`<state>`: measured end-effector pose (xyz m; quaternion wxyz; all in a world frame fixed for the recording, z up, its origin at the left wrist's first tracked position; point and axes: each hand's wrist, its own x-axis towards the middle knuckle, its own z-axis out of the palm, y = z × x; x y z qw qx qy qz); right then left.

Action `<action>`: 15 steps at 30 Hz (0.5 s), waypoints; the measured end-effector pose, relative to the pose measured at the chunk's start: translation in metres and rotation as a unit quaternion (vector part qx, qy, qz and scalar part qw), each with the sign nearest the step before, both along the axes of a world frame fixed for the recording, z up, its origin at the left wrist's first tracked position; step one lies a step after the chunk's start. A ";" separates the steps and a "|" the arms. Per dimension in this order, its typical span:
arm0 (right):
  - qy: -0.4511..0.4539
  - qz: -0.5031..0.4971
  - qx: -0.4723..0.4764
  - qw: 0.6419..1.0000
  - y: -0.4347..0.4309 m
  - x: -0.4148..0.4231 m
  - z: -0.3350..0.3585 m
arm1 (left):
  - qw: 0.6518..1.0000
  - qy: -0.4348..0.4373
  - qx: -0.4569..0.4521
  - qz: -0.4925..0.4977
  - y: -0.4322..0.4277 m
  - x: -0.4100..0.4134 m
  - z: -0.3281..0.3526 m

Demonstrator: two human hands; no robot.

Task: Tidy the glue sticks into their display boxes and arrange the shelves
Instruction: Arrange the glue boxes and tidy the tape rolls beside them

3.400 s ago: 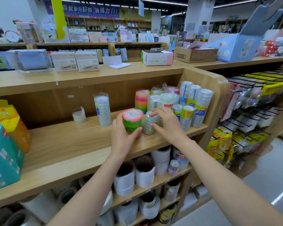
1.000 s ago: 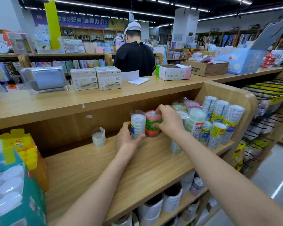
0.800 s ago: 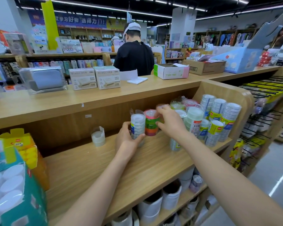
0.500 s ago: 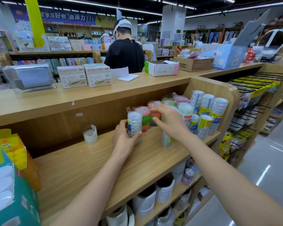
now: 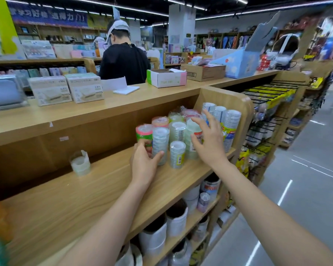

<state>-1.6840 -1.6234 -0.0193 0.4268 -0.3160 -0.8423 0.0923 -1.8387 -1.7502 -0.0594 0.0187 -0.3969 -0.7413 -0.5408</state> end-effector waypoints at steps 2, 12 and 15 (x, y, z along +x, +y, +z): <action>-0.019 0.019 -0.028 0.999 0.007 0.001 0.000 | 1.000 -0.002 0.005 -0.001 0.007 0.002 -0.001; -0.002 0.050 -0.023 0.999 0.023 0.005 0.007 | 1.000 -0.008 -0.008 0.023 0.027 0.004 -0.004; -0.004 0.060 -0.022 0.998 0.026 0.009 0.007 | 0.999 -0.028 -0.014 0.020 0.035 0.005 -0.004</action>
